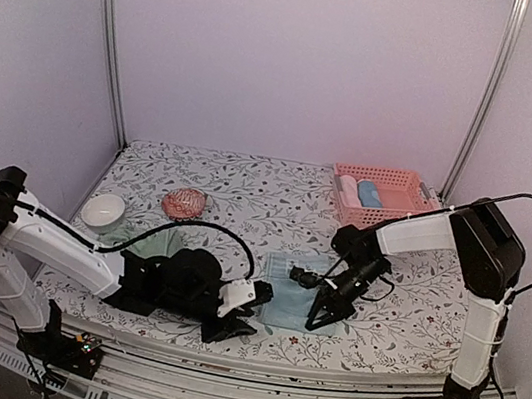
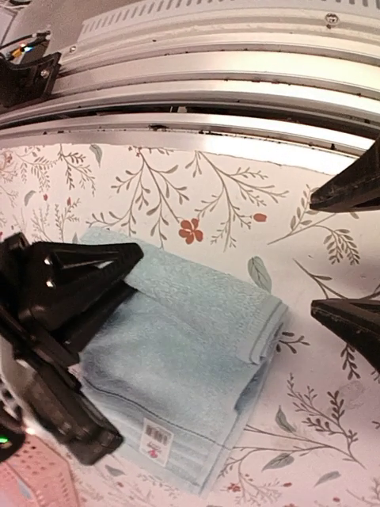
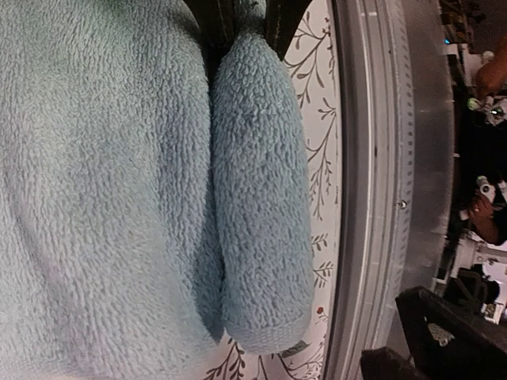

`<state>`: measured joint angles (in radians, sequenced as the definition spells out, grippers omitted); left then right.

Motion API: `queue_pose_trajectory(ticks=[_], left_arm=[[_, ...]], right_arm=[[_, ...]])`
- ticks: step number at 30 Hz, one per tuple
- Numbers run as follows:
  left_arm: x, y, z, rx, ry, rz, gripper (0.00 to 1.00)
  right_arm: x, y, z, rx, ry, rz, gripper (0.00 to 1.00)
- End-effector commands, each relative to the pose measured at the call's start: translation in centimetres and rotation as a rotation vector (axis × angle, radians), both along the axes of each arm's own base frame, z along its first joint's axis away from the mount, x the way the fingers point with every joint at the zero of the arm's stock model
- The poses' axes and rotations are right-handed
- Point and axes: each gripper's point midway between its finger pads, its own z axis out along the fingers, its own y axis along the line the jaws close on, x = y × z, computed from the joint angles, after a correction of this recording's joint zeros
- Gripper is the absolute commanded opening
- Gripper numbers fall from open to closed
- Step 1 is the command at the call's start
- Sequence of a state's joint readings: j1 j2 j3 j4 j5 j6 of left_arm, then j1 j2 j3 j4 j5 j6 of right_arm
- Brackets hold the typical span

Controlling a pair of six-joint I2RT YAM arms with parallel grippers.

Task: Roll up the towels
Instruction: Roll the towel at the center of the board.

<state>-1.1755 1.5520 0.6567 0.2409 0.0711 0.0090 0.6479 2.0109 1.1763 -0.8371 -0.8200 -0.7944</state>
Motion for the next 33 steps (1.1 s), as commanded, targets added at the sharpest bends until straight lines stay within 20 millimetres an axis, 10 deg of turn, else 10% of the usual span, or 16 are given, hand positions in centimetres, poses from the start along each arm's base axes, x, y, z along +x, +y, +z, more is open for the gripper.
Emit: queue_pose_trajectory(ticks=[1,17,29,33], left_arm=[[0.2,-2.9,2.5,-0.021,-0.269,-0.040,0.40],[-1.1,-9.1,-3.1,0.207,-0.341,-0.290,0.41],[0.3,-8.8,-7.1,0.324,-0.249,-0.256,0.12],[0.0,-8.5,-7.6,0.341,-0.210,-0.265,0.00]], right_arm=[[-4.5,-2.0,-0.4,-0.073,0.370,-0.002,0.03],[-3.6,-2.3,-2.2,-0.109,0.372,-0.046,0.04],[-2.4,-1.6,-1.8,-0.086,0.338,-0.045,0.06],[-1.8,-1.5,1.1,-0.014,0.321,-0.040,0.25]])
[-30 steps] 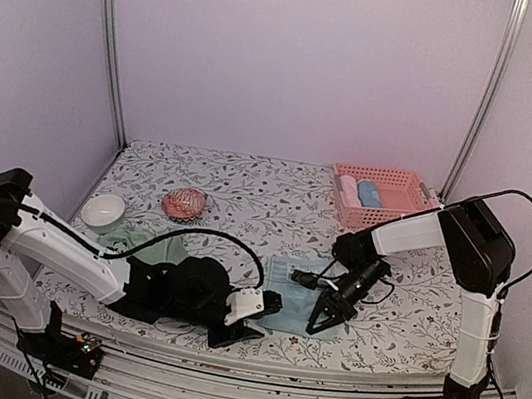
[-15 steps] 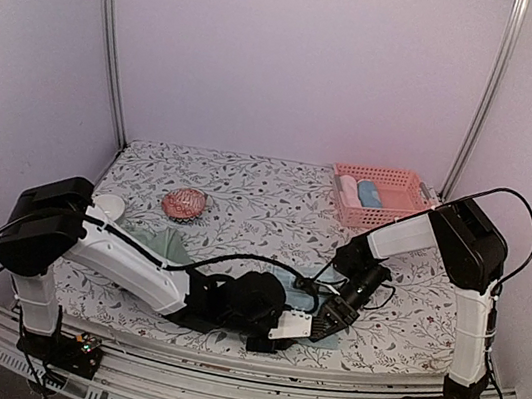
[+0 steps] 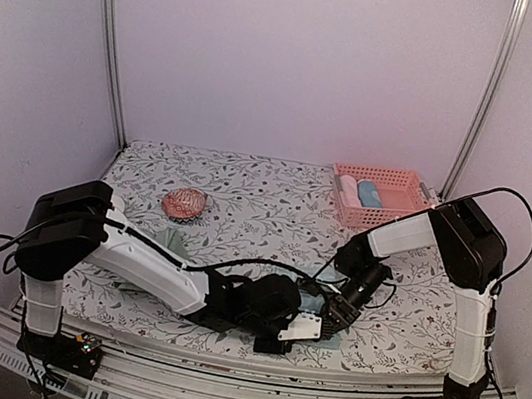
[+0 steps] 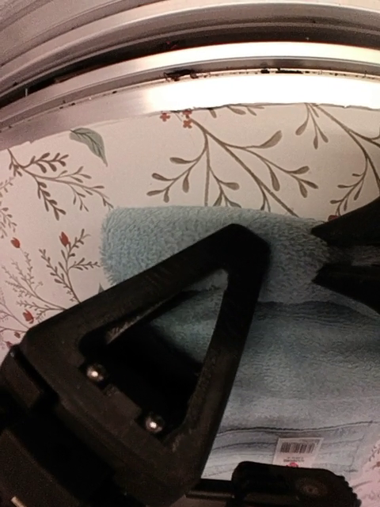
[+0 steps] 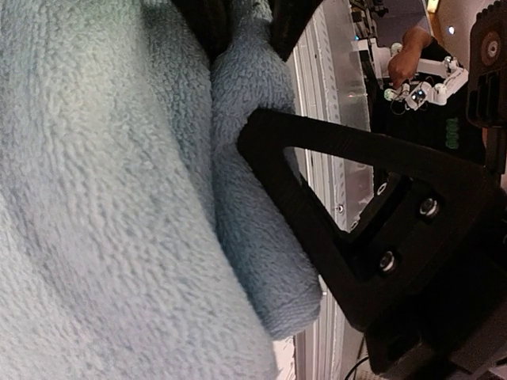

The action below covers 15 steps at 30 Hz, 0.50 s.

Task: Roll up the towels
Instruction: Roll the towel at the center of the board.

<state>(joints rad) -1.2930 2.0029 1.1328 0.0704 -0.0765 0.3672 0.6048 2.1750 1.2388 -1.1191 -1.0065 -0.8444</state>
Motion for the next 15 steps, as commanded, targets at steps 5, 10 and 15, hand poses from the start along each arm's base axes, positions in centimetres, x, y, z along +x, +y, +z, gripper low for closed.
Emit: queue_pose_trajectory(ticks=[5,10,15], left_arm=[[-1.1,2.0,-1.9,0.086,0.132,0.006,0.00],[-1.2,2.3,-0.6,0.060,0.154,0.028,0.00],[-1.5,2.2,1.0,0.025,0.177,0.024,0.00]], right_arm=[[5.9,-1.0,4.8,0.132,-0.171,-0.105,0.34],[8.9,-1.4,1.3,-0.008,-0.232,-0.171,0.30],[11.2,-1.4,-2.0,-0.128,-0.287,-0.215,0.25]])
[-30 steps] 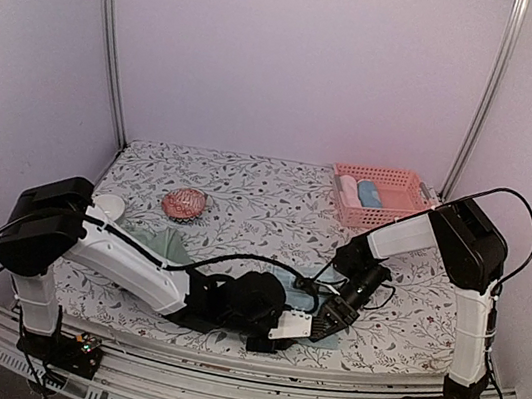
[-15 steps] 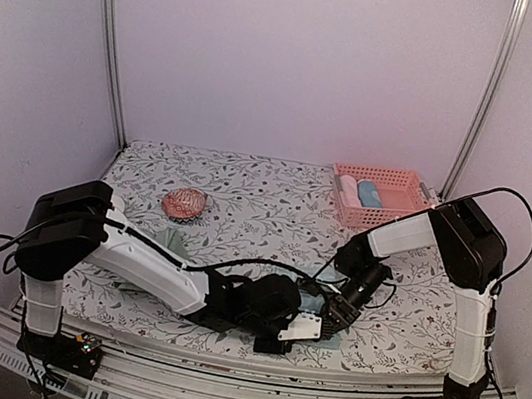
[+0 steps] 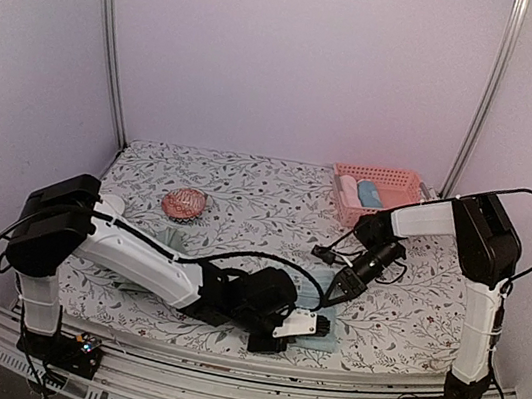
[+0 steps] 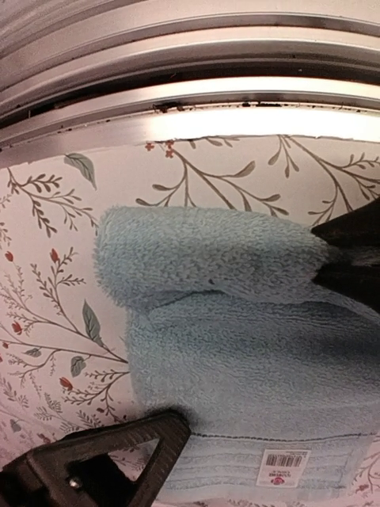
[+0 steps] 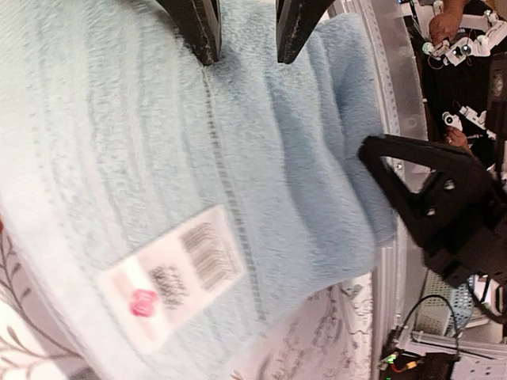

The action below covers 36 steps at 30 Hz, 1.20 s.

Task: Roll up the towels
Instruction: Roll the towel at the center of the board.

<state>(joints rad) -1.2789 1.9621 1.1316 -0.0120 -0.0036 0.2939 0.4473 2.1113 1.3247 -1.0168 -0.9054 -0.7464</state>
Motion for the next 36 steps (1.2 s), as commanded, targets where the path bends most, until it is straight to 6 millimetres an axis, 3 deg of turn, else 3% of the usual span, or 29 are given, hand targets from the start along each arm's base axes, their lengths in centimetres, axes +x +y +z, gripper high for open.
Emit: queue_pose_trajectory(ticks=[1,6,10,14,19,21,26,29,33,36], left_arm=[[-0.9,1.1,0.7,0.010,0.084,-0.005,0.00],[-1.6,0.6,0.4,-0.008,0.202,-0.033,0.00],[-0.7,1.0,-2.4,0.039,0.323,0.012,0.00],[0.3,1.6,-3.8,0.059,0.440,0.070,0.00],[1.4,1.8,-3.4,0.031,0.571,0.110,0.00],[1.8,1.7,-3.0,0.018,0.655,0.130,0.00],[2.2,2.1,-4.5,0.066,0.838,0.175,0.00],[2.2,1.8,-4.9,0.078,0.933,0.178,0.00],[2.9,1.7,-5.4,0.103,1.015,0.238,0.00],[3.5,1.8,-5.8,0.125,1.017,0.296,0.00]], right_arm=[[3.1,0.3,-3.5,-0.143,-0.082,-0.065,0.25],[4.9,0.6,-3.5,-0.167,-0.119,-0.101,0.24],[4.5,1.3,-1.3,-0.105,-0.102,-0.081,0.25],[4.0,1.3,3.4,-0.008,-0.147,-0.059,0.30],[4.5,-0.8,10.6,0.098,-0.309,-0.117,0.33],[4.4,-1.7,12.5,0.125,-0.384,-0.144,0.34],[1.9,-2.8,16.8,0.230,-0.528,-0.137,0.33],[-0.2,-3.2,16.5,0.235,-0.666,-0.086,0.33],[-2.4,-3.2,12.2,0.096,-0.881,0.046,0.32],[-2.9,-3.2,8.8,-0.029,-1.037,0.128,0.29]])
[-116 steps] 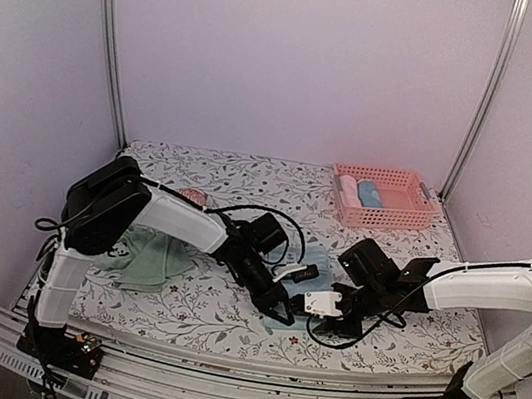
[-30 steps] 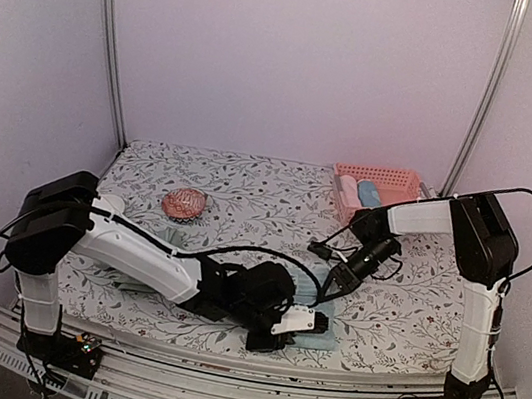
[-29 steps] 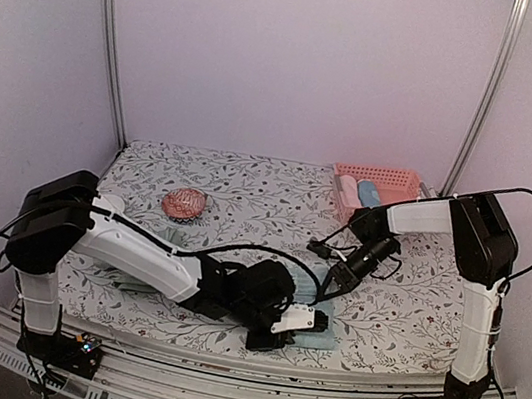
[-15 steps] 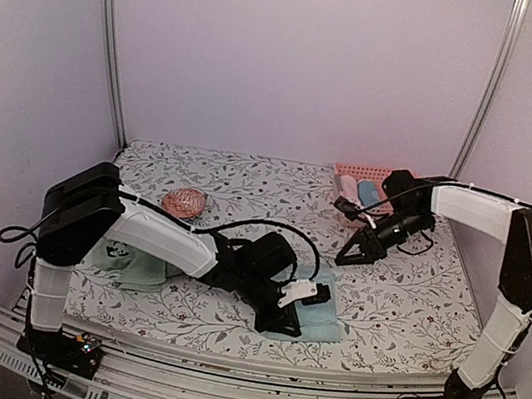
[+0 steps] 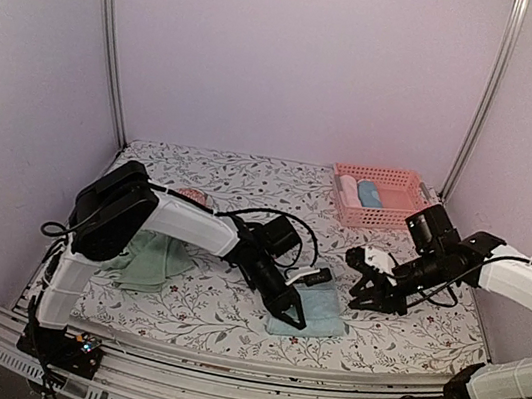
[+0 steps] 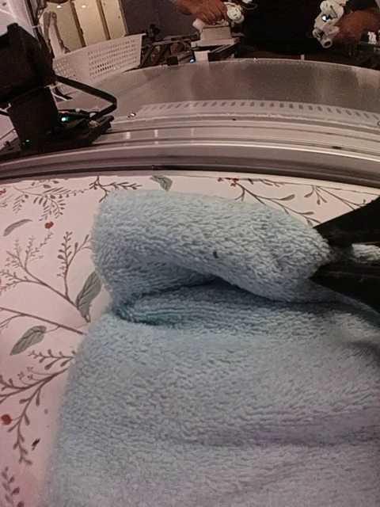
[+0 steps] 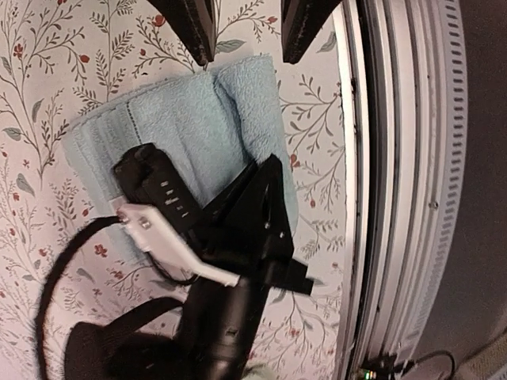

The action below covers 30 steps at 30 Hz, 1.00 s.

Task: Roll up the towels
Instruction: Roll the towel at the center of the board.

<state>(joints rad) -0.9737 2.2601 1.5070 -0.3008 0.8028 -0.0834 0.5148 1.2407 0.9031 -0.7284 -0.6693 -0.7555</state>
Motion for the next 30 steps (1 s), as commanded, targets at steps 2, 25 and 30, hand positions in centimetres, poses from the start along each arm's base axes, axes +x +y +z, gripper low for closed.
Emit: queue_pose_trajectory(ticks=[2,25,30], left_arm=[[-0.2,3.2,-5.1,0.240,0.128,0.099,0.00],[0.4,3.5,-6.1,0.272,0.128,0.125,0.03],[1.6,4.3,-4.4,0.233,0.011,0.169,0.12]], right_arm=[[0.9,0.2,-4.6,-0.196,-0.346,0.038,0.32],[-2.5,3.9,-13.2,-0.380,-0.320,0.229,0.26],[-3.4,3.6,-14.1,-0.392,-0.236,0.247,0.07]])
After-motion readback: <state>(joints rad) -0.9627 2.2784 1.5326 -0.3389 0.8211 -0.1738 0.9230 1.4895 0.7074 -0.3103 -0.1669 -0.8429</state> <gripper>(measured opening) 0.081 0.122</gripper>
